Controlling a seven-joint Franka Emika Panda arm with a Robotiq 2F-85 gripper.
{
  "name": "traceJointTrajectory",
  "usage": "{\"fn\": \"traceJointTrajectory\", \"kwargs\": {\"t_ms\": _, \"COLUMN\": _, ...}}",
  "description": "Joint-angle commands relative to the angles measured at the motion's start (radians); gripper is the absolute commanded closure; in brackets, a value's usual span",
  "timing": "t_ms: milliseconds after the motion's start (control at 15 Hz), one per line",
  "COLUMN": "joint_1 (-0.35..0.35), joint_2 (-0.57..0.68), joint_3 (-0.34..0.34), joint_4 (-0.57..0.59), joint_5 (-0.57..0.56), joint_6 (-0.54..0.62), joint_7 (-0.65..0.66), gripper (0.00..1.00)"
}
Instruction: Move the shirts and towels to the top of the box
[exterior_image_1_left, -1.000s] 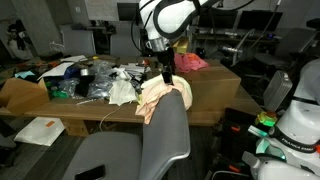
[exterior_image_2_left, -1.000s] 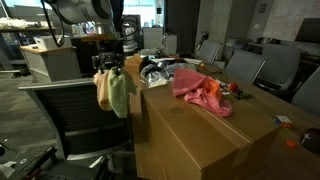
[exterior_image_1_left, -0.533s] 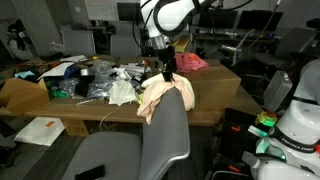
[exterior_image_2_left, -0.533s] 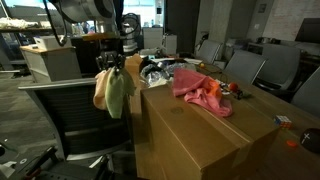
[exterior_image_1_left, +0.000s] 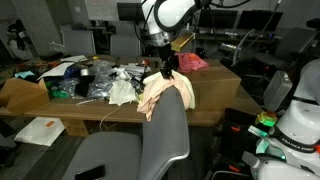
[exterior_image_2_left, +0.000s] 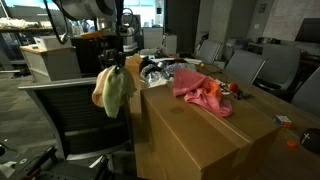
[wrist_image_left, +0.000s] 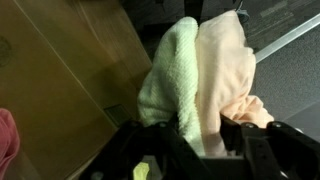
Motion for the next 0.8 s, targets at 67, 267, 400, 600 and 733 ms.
{"fn": "traceJointTrajectory", "kwargs": {"t_ms": 67, "joint_1": -0.012, "joint_2": -0.042, "joint_3": -0.02, "joint_4": 0.028, "joint_5": 0.015, "joint_6": -0.049, "joint_7": 0.095, "gripper": 0.94}}
{"fn": "traceJointTrajectory", "kwargs": {"t_ms": 267, "joint_1": -0.025, "joint_2": -0.058, "joint_3": -0.036, "joint_4": 0.049, "joint_5": 0.02, "joint_6": -0.08, "joint_7": 0.141, "gripper": 0.94}}
{"fn": "traceJointTrajectory", "kwargs": {"t_ms": 400, "joint_1": -0.039, "joint_2": -0.067, "joint_3": -0.047, "joint_4": 0.067, "joint_5": 0.027, "joint_6": -0.102, "joint_7": 0.168, "gripper": 0.94}}
{"fn": "traceJointTrajectory", "kwargs": {"t_ms": 600, "joint_1": -0.066, "joint_2": -0.073, "joint_3": -0.069, "joint_4": 0.099, "joint_5": 0.06, "joint_6": -0.134, "joint_7": 0.185, "gripper": 0.94}}
{"fn": "traceJointTrajectory", "kwargs": {"t_ms": 733, "joint_1": -0.088, "joint_2": -0.075, "joint_3": -0.088, "joint_4": 0.115, "joint_5": 0.103, "joint_6": -0.147, "joint_7": 0.185, "gripper": 0.94}}
